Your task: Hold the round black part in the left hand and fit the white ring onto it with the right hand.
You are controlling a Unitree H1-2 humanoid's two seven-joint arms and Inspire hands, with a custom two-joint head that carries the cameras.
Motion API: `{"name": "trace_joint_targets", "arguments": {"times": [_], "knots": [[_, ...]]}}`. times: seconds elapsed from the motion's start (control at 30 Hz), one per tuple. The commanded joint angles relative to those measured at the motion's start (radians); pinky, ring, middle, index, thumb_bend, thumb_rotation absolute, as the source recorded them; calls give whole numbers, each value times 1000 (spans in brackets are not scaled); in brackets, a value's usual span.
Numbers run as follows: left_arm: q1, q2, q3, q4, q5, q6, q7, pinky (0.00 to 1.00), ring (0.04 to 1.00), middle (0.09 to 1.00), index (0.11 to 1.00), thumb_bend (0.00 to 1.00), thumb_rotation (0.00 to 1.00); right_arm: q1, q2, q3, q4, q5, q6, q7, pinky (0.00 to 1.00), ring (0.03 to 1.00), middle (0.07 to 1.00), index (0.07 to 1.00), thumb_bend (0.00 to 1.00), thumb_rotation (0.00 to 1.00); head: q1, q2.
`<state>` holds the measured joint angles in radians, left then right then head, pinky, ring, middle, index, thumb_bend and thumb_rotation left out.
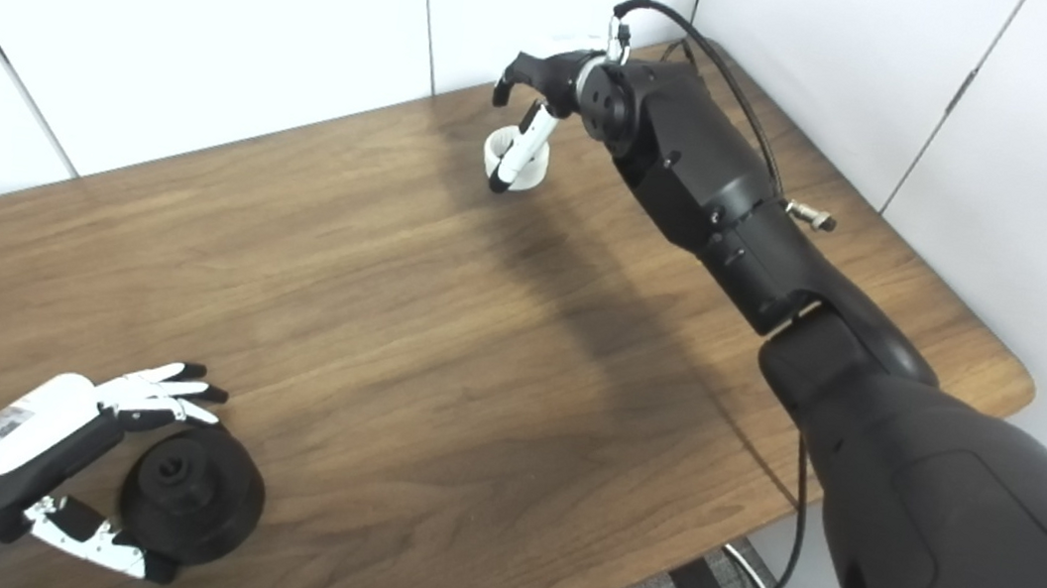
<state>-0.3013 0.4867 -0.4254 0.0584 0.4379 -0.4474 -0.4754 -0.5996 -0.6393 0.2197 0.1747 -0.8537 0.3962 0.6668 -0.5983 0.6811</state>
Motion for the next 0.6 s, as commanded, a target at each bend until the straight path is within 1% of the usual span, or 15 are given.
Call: {"name": "trace_joint_targets", "arguments": {"times": [0.0, 0.2, 0.3, 0.4, 0.47, 0.57], "knots": [[-2, 13, -3, -6, 12, -3, -12, 924, 965, 886, 490, 521, 73, -58, -28, -5, -7, 2, 14, -24, 904, 919, 927, 807, 1000, 387, -1, 3], [0, 10, -3, 1, 21, -13, 1, 928, 970, 883, 489, 520, 74, -57, -28, 7, 27, 8, 5, -43, 905, 924, 930, 814, 1000, 366, 4, 3], [1, 14, -3, -12, 21, 2, -11, 936, 975, 888, 490, 520, 74, -57, -29, 14, 38, 8, 0, -53, 904, 925, 934, 814, 1000, 346, 12, -3], [0, 17, -4, -13, 18, 2, -16, 940, 976, 892, 490, 520, 75, -55, -31, 22, 55, 9, -14, -72, 874, 916, 929, 807, 990, 313, 23, 2], [0, 20, -3, -14, 17, 0, -17, 933, 975, 891, 490, 520, 75, -53, -31, 27, 61, 11, -11, -80, 873, 911, 928, 804, 950, 268, 28, 5], [1, 25, -2, -24, 20, 11, -25, 927, 975, 893, 491, 520, 76, -52, -28, 32, 73, 13, -7, -92, 883, 908, 928, 804, 913, 238, 30, 8]]}}
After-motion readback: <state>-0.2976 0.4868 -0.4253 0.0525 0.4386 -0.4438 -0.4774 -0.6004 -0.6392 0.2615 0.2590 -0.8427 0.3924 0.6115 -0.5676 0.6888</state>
